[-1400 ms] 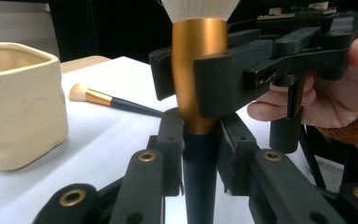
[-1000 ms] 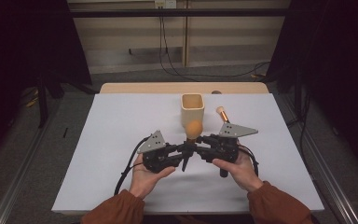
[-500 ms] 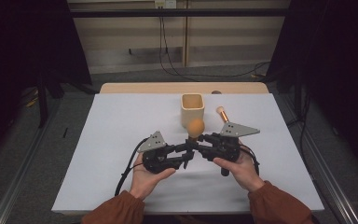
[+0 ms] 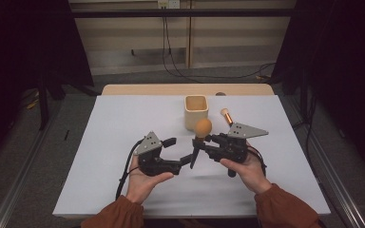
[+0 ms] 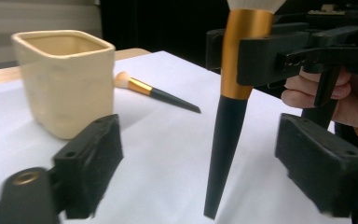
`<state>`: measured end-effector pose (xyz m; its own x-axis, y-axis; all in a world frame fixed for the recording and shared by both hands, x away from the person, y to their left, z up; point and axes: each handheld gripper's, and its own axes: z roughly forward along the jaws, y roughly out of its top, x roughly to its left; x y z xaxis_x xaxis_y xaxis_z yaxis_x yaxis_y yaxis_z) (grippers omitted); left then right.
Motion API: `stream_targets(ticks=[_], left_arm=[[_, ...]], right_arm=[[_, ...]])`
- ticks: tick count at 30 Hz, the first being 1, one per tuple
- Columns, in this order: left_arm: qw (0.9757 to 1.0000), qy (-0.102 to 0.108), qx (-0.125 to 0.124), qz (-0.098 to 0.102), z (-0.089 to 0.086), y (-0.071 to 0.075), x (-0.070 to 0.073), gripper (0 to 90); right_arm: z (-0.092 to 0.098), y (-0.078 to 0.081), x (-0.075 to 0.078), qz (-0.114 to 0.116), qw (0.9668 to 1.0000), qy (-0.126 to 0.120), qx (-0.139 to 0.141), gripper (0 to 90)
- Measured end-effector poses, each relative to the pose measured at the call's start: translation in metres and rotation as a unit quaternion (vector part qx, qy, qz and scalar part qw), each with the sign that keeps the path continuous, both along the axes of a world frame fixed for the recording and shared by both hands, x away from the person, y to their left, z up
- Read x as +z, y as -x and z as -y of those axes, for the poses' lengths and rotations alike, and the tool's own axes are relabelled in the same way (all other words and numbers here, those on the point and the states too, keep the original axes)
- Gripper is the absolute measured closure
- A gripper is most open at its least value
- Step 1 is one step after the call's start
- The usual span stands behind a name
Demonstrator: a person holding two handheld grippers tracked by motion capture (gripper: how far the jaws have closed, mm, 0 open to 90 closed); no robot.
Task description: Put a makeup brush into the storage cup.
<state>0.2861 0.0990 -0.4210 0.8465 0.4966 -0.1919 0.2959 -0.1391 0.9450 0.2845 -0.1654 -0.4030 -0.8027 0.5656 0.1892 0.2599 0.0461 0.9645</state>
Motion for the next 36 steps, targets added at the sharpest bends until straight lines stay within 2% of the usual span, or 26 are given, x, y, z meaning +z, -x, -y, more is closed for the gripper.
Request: stream_targets(ticks=[2, 4, 5, 9, 12, 14, 16, 19, 25, 29, 30, 32, 36], left_arm=[[1.0, -0.003, 0.002, 0.003, -0.003, 0.001, 0.002, 12.0], [1.0, 0.004, 0.004, 0.0, -0.005, 0.002, 0.003, 9.1], [1.0, -0.002, -0.001, -0.004, -0.007, 0.001, 0.003, 7.4], [0.9997, -0.014, 0.017, 0.007, -0.013, 0.001, 0.003, 3.9], [0.9998, -0.01, 0.017, 0.006, -0.022, 0.001, 0.002, 3.6], [0.9994, -0.003, 0.028, 0.019, -0.029, 0.001, 0.001, 3.2], [0.999, 0.0, 0.038, 0.023, -0.036, 0.001, 0.001, 3.4], [0.9969, -0.005, 0.071, 0.034, -0.046, 0.002, 0.001, 2.6], [0.9961, -0.019, 0.078, 0.037, -0.066, 0.007, -0.002, 2.3], [0.9943, -0.028, 0.095, 0.038, -0.079, 0.01, -0.003, 2.8], [0.9942, -0.023, 0.099, 0.036, -0.081, 0.011, -0.003, 2.8], [0.9925, -0.028, 0.115, 0.031, -0.087, 0.013, -0.004, 2.2], [0.9906, -0.028, 0.129, 0.035, -0.098, 0.017, -0.007, 2.1]], right_arm=[[0.0, 0.0, 0.0, 0.002, 1.0, 0.001, -0.002, 64.5], [0.0, 0.0, 0.0, 0.001, 1.0, 0.003, -0.004, 64.5], [0.001, 0.0, 0.0, 0.001, 1.0, 0.004, -0.004, 64.5], [0.003, -0.002, 0.001, 0.003, 1.0, 0.002, -0.008, 64.5], [0.005, -0.004, 0.002, 0.004, 0.9999, 0.002, -0.012, 64.5], [0.006, -0.005, 0.002, 0.005, 0.9999, 0.003, -0.013, 64.5], [0.008, -0.007, 0.004, 0.008, 0.9998, 0.003, -0.017, 64.5], [0.011, -0.01, 0.007, 0.011, 0.9997, 0.002, -0.022, 64.5], [0.022, -0.018, 0.019, 0.02, 0.999, -0.003, -0.04, 64.5], [0.027, -0.024, 0.026, 0.026, 0.9983, 0.002, -0.052, 64.5], [0.027, -0.025, 0.027, 0.027, 0.9982, 0.004, -0.054, 64.5], [0.028, -0.028, 0.029, 0.03, 0.9979, 0.004, -0.058, 64.5], [0.027, -0.033, 0.031, 0.033, 0.9976, 0.004, -0.061, 64.5]])
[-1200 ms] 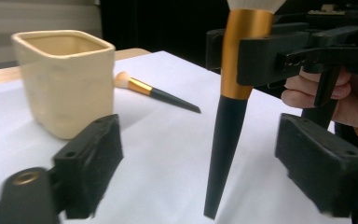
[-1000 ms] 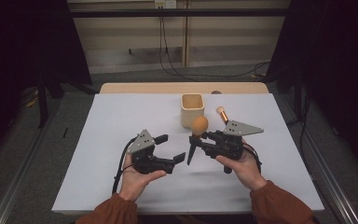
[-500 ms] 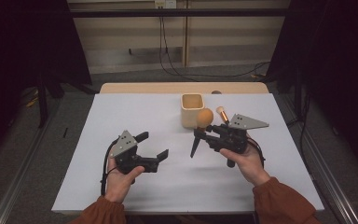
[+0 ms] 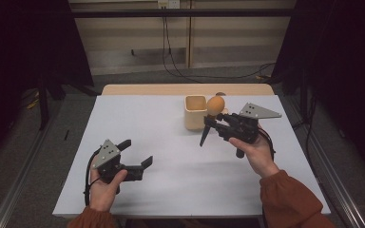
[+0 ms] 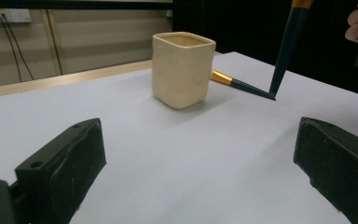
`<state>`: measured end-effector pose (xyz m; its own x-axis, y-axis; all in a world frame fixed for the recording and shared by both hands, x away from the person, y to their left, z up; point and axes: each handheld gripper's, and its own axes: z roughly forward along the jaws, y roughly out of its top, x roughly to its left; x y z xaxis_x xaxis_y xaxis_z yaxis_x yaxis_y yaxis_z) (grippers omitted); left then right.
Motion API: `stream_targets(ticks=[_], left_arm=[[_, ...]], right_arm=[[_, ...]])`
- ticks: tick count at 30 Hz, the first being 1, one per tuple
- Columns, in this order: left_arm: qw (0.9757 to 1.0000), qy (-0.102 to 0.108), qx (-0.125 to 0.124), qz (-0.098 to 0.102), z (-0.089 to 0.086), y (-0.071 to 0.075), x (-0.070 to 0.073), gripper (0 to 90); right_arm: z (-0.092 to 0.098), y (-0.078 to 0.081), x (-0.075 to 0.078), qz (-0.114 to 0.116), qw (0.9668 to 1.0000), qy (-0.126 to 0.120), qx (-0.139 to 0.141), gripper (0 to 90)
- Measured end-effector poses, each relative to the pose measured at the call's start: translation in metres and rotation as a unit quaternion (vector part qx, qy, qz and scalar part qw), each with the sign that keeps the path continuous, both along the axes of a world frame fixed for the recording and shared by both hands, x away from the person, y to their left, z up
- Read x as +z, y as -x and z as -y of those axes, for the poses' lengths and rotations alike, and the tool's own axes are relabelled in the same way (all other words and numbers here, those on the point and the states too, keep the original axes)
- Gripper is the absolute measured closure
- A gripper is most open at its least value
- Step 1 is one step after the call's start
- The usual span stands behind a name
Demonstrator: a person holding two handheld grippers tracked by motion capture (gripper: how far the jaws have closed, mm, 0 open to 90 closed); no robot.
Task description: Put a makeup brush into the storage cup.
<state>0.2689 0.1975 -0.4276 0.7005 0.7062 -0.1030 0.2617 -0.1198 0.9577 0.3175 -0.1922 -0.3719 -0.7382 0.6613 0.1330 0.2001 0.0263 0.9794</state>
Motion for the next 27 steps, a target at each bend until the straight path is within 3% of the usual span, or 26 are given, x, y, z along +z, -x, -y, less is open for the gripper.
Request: stream_targets(ticks=[3, 9, 13, 18, 21, 27], left_arm=[[0.9999, 0.006, 0.012, -0.002, -0.007, 0.003, -0.002, 2.1], [0.9995, -0.01, 0.029, 0.008, -0.019, 0.012, -0.005, 2.4], [0.9988, -0.004, 0.047, 0.012, -0.025, 0.018, -0.008, 3.5], [0.9984, 0.003, 0.055, 0.013, -0.031, 0.024, -0.011, 3.1], [0.998, -0.009, 0.059, 0.018, -0.033, 0.026, -0.013, 3.2], [0.998, -0.006, 0.061, 0.017, -0.038, 0.027, -0.015, 3.4]], right_arm=[[-0.002, -0.004, -0.001, 0.0, 1.0, 0.002, -0.003, 64.5], [-0.002, -0.013, -0.001, -0.001, 0.9999, 0.0, -0.011, 64.5], [-0.003, -0.019, 0.002, 0.002, 0.9999, 0.001, -0.014, 64.5], [-0.004, -0.026, 0.008, 0.009, 0.9998, 0.001, -0.016, 64.5], [-0.005, -0.031, 0.012, 0.016, 0.9997, 0.006, -0.018, 64.5], [-0.003, -0.041, 0.019, 0.02, 0.9994, 0.008, -0.027, 64.5]])
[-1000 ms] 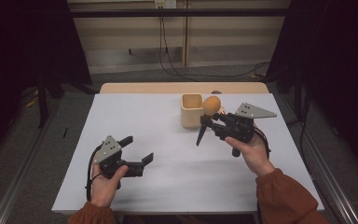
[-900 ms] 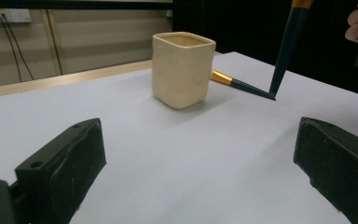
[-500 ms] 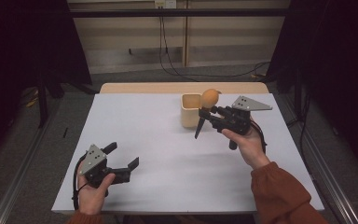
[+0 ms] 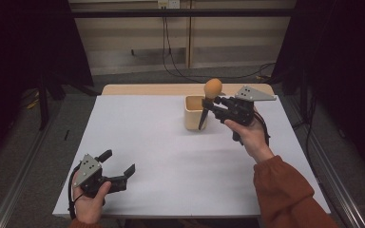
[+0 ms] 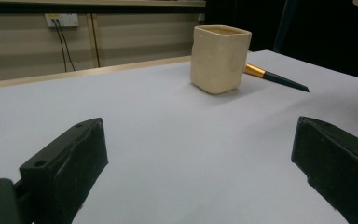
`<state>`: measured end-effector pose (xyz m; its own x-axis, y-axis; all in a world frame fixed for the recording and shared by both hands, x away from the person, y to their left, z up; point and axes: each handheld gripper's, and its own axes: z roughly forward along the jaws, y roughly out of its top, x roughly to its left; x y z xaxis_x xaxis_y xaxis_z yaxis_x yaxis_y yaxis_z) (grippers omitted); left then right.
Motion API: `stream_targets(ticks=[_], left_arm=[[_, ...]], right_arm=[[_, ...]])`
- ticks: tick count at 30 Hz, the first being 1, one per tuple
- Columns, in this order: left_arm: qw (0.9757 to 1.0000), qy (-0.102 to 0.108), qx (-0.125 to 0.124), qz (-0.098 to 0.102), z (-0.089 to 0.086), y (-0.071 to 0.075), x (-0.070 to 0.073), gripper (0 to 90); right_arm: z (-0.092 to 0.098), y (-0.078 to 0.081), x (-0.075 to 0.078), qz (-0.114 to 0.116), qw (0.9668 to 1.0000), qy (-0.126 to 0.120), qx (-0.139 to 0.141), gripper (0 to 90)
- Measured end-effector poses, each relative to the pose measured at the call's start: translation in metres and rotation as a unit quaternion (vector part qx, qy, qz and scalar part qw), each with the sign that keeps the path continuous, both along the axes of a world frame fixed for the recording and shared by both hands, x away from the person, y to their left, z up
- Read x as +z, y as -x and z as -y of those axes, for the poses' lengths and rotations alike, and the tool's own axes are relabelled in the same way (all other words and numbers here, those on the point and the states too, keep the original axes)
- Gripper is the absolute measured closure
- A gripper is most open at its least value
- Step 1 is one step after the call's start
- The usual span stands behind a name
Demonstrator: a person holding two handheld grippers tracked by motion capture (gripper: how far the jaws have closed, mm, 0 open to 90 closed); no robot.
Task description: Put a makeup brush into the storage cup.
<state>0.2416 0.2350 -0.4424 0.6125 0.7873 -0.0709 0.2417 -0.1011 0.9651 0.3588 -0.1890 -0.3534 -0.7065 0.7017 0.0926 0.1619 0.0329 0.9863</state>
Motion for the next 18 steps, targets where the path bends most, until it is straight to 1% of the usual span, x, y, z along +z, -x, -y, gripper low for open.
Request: stream_targets(ticks=[1, 3, 5, 6, 10, 13, 16, 18], left_arm=[[1.0, 0.002, 0.001, 0.001, 0.0, 0.0, 0.0, 3.4], [1.0, 0.002, 0.0, 0.0, -0.001, 0.001, 0.0, 3.4], [1.0, 0.0, 0.004, 0.003, -0.002, 0.002, 0.001, 3.4], [1.0, -0.001, 0.003, 0.004, -0.003, 0.001, 0.001, 3.4], [1.0, 0.0, 0.007, 0.002, -0.005, 0.003, 0.001, 3.3], [1.0, -0.004, 0.006, 0.003, -0.005, 0.004, 0.001, 3.3], [1.0, -0.006, 0.004, 0.004, -0.006, 0.004, 0.001, 3.2], [1.0, -0.007, 0.005, 0.005, -0.005, 0.004, 0.001, 3.3]], right_arm=[[0.001, -0.002, 0.002, -0.002, 1.0, 0.0, -0.002, 64.5], [0.002, -0.006, 0.005, -0.005, 0.9999, -0.007, -0.007, 64.5], [0.002, -0.009, 0.009, 0.0, 0.9999, -0.002, -0.011, 64.5], [0.002, -0.011, 0.01, 0.0, 0.9999, -0.003, -0.011, 64.5], [0.002, -0.018, 0.017, 0.002, 0.9999, 0.0, -0.017, 64.4], [0.003, -0.025, 0.02, 0.003, 0.9998, -0.003, -0.019, 64.5], [0.003, -0.032, 0.024, 0.004, 0.9997, -0.001, -0.026, 64.4], [0.002, -0.037, 0.026, 0.008, 0.9996, 0.001, -0.028, 64.4]])
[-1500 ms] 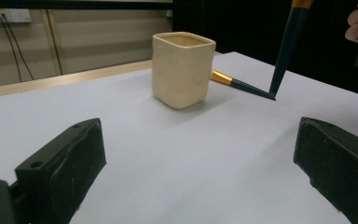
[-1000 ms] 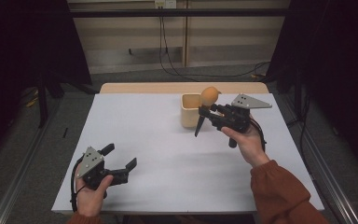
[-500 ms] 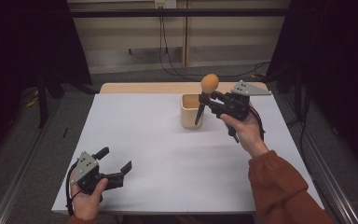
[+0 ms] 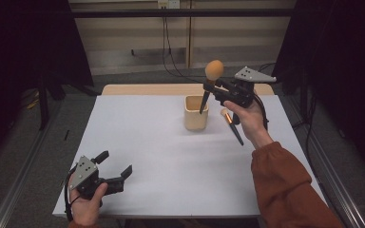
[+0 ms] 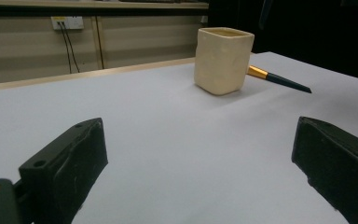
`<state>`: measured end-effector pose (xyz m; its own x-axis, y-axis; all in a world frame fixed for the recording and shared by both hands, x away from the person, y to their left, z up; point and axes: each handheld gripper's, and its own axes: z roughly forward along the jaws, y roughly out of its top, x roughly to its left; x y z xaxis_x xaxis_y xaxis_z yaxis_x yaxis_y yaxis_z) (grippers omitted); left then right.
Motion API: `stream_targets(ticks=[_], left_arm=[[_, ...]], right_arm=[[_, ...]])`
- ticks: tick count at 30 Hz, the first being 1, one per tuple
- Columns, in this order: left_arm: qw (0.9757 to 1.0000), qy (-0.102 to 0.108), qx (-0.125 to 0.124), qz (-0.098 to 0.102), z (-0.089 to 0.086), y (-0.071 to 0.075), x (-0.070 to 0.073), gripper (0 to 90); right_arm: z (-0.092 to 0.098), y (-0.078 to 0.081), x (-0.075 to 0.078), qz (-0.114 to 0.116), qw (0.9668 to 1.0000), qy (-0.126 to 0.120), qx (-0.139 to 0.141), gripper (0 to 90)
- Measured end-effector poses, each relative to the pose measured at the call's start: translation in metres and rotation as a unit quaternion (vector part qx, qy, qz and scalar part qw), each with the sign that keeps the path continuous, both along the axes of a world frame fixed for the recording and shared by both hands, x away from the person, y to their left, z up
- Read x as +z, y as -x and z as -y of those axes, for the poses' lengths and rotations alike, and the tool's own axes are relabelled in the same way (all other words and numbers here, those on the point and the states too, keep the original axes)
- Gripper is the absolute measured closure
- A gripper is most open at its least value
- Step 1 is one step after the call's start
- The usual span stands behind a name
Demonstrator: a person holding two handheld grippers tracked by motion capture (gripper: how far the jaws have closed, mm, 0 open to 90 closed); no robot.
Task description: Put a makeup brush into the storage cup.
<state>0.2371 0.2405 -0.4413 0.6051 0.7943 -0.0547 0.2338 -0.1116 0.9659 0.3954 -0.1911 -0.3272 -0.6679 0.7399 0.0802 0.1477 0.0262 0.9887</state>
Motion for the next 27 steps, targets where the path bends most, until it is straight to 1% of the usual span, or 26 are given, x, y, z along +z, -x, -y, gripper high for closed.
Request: stream_targets(ticks=[4, 7, 9, 13, 15, 18, 21, 23, 25, 27], left_arm=[[1.0, 0.001, 0.0, -0.003, -0.001, 0.001, 0.0, 3.3], [1.0, 0.002, 0.0, -0.003, 0.0, 0.001, 0.0, 3.3], [1.0, 0.005, 0.001, -0.003, 0.0, 0.001, 0.0, 3.3], [1.0, 0.004, -0.001, -0.004, 0.0, 0.002, 0.0, 3.3], [1.0, 0.003, -0.001, -0.004, 0.0, 0.001, 0.0, 3.3], [1.0, 0.004, -0.003, -0.003, 0.0, 0.001, 0.0, 3.3], [1.0, 0.003, -0.003, -0.002, 0.0, 0.001, 0.0, 3.2], [1.0, 0.001, -0.004, 0.002, 0.0, 0.001, 0.0, 3.1], [1.0, 0.002, 0.0, 0.005, -0.001, 0.001, 0.0, 3.0], [1.0, 0.002, 0.0, 0.003, -0.001, 0.001, 0.0, 2.8]], right_arm=[[-0.003, -0.008, 0.006, 0.006, 0.9999, 0.005, -0.006, 64.4], [-0.007, -0.014, 0.009, 0.006, 0.9999, 0.002, -0.01, 64.4], [-0.011, -0.016, 0.007, 0.002, 0.9999, 0.006, -0.009, 64.4], [-0.017, -0.02, 0.002, 0.004, 0.9999, 0.007, -0.011, 64.4], [-0.019, -0.023, -0.001, 0.012, 0.9998, 0.005, -0.016, 64.4], [-0.021, -0.027, -0.002, 0.015, 0.9997, 0.007, -0.017, 64.4], [-0.022, -0.031, -0.003, 0.011, 0.9997, 0.011, -0.019, 64.4], [-0.022, -0.033, -0.006, 0.008, 0.9997, 0.013, -0.022, 64.4], [-0.021, -0.035, -0.008, 0.006, 0.9996, 0.015, -0.024, 64.4], [-0.02, -0.037, -0.011, 0.001, 0.9995, 0.014, -0.027, 64.4]])
